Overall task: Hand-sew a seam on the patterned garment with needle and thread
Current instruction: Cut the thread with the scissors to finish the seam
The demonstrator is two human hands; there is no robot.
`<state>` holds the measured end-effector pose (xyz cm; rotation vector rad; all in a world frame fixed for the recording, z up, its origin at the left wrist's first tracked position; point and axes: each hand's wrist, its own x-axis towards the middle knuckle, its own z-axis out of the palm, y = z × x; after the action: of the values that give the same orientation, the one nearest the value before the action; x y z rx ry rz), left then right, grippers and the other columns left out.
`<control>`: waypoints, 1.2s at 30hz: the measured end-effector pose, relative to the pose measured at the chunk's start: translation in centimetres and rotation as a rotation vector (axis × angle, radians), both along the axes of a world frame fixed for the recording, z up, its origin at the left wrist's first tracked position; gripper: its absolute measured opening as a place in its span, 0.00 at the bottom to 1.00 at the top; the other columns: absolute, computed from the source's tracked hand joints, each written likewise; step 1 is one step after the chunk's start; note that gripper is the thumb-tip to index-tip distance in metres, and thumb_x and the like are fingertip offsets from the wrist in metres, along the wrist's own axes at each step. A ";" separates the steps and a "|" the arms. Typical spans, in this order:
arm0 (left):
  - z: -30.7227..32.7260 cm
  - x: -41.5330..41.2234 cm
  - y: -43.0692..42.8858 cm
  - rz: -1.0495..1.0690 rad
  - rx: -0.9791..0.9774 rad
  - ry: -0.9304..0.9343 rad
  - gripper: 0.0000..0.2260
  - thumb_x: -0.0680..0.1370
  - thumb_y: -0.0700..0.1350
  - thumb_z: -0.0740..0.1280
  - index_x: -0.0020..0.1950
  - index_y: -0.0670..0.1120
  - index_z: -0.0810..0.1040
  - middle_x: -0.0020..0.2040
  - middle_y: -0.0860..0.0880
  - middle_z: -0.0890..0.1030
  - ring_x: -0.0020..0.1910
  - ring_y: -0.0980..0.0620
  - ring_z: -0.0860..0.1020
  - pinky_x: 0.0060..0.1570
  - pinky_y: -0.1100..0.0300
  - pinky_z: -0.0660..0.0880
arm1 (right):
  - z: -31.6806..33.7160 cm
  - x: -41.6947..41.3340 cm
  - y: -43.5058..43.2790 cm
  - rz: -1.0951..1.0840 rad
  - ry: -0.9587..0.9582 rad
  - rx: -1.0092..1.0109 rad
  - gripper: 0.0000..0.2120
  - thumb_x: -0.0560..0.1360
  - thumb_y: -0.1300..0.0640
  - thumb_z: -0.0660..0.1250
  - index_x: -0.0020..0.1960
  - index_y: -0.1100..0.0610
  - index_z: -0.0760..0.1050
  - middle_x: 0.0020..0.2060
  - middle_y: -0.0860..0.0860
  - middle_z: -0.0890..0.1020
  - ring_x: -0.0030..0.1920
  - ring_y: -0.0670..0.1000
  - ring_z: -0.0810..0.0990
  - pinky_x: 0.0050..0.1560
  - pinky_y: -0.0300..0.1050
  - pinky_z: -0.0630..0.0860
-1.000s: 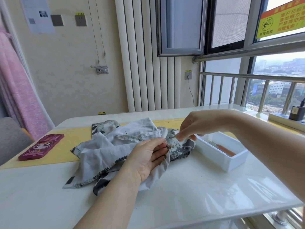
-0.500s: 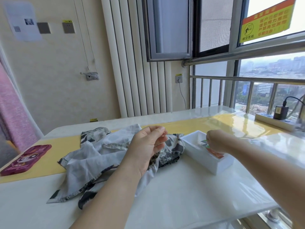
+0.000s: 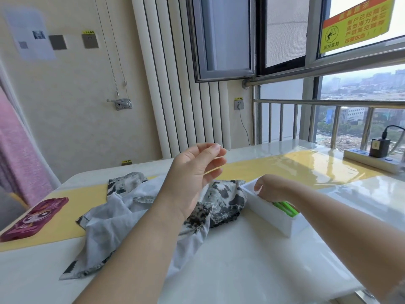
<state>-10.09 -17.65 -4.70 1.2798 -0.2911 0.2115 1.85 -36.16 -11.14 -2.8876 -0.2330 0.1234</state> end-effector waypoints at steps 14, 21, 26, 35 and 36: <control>2.5 -0.8 2.0 -0.006 -0.061 -0.043 0.05 0.78 0.40 0.64 0.44 0.46 0.76 0.37 0.52 0.83 0.38 0.56 0.81 0.46 0.60 0.77 | 4.5 -1.9 1.0 -0.019 -0.088 0.692 0.11 0.74 0.64 0.62 0.50 0.72 0.76 0.40 0.59 0.78 0.40 0.53 0.77 0.44 0.46 0.79; 3.1 -1.4 2.2 0.010 -0.061 -0.068 0.05 0.78 0.41 0.64 0.43 0.47 0.77 0.37 0.53 0.83 0.39 0.56 0.81 0.47 0.59 0.77 | 6.5 -8.3 6.8 0.498 0.320 1.184 0.15 0.72 0.70 0.68 0.53 0.54 0.74 0.34 0.54 0.73 0.32 0.48 0.73 0.34 0.39 0.72; 3.7 -2.0 3.2 -0.022 -0.137 -0.057 0.04 0.79 0.42 0.63 0.45 0.46 0.76 0.41 0.52 0.84 0.40 0.55 0.81 0.44 0.62 0.78 | 6.2 -9.2 8.8 0.592 0.267 1.063 0.05 0.72 0.64 0.70 0.39 0.60 0.75 0.27 0.49 0.74 0.29 0.47 0.72 0.35 0.40 0.70; 2.6 -0.5 7.4 0.119 -0.487 0.145 0.05 0.80 0.43 0.63 0.44 0.48 0.74 0.45 0.51 0.84 0.45 0.55 0.80 0.47 0.61 0.77 | 7.9 -9.6 8.5 0.550 0.422 1.284 0.10 0.68 0.59 0.71 0.32 0.58 0.72 0.27 0.51 0.74 0.28 0.47 0.70 0.28 0.33 0.70; 2.0 -0.2 7.6 0.142 -0.502 0.179 0.05 0.80 0.43 0.63 0.44 0.48 0.74 0.44 0.51 0.84 0.45 0.55 0.80 0.47 0.61 0.76 | 7.8 -9.7 8.5 0.527 0.432 1.293 0.11 0.68 0.58 0.73 0.31 0.56 0.74 0.28 0.51 0.74 0.29 0.47 0.70 0.29 0.34 0.70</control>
<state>-10.30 -10.04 -2.71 0.8136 0.0119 0.2693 -7.82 -27.62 -3.30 -1.4314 -0.6700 0.4684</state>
